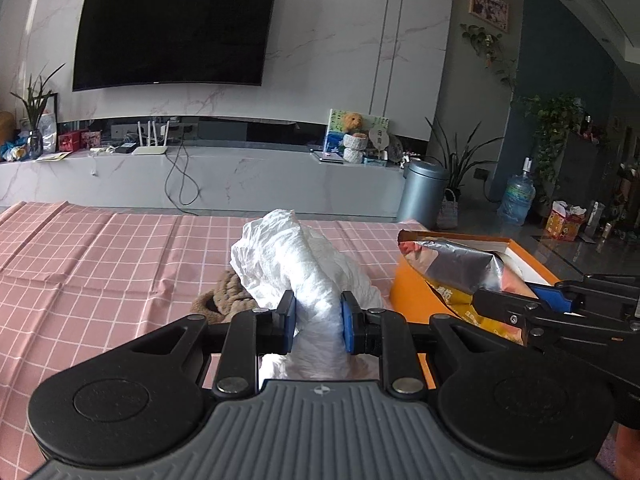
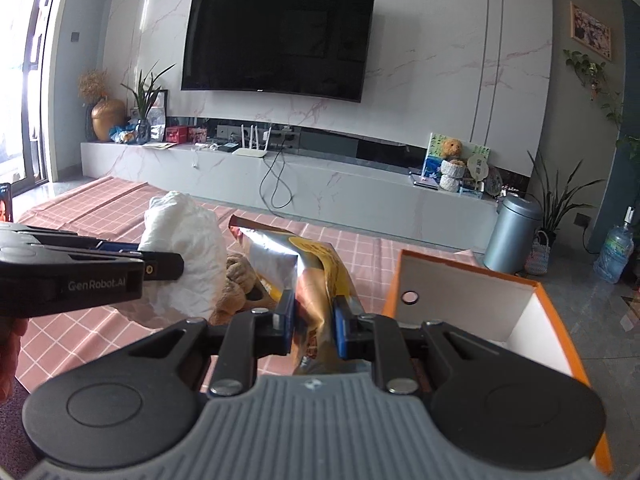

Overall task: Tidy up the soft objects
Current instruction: 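Carry the white cloth and snack bag into the orange box and release both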

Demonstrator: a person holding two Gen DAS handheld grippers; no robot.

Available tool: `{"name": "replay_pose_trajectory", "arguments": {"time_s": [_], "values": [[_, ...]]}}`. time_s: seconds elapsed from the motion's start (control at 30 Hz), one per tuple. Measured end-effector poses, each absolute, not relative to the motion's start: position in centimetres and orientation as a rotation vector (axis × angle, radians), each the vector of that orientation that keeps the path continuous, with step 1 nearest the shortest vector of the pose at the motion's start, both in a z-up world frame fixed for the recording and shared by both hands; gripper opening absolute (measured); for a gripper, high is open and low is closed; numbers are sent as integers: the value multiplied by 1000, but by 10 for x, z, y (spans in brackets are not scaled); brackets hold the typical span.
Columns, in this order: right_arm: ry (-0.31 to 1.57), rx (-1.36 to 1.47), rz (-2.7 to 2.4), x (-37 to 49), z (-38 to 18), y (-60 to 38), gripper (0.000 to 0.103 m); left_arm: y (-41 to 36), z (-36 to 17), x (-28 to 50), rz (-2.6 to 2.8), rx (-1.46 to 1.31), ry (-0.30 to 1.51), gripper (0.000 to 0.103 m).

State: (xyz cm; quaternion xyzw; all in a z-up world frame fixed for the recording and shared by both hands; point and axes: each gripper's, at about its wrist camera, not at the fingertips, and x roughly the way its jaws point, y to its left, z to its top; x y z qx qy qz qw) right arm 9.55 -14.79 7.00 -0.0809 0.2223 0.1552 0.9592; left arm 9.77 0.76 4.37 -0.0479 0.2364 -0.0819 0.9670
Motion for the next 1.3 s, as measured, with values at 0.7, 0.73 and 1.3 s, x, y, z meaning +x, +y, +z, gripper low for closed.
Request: {"name": "replay_pose_trajectory", "arguments": {"time_s": [0.7, 0.73, 1.3], "values": [[539, -126, 150, 135, 103, -284, 18, -129, 57, 170, -510, 52, 503, 25], [548, -126, 141, 140, 101, -288, 18, -134, 56, 176, -521, 58, 511, 25], [749, -140, 101, 224, 52, -323, 18, -197, -1, 235, -638, 303, 666, 25]]}}
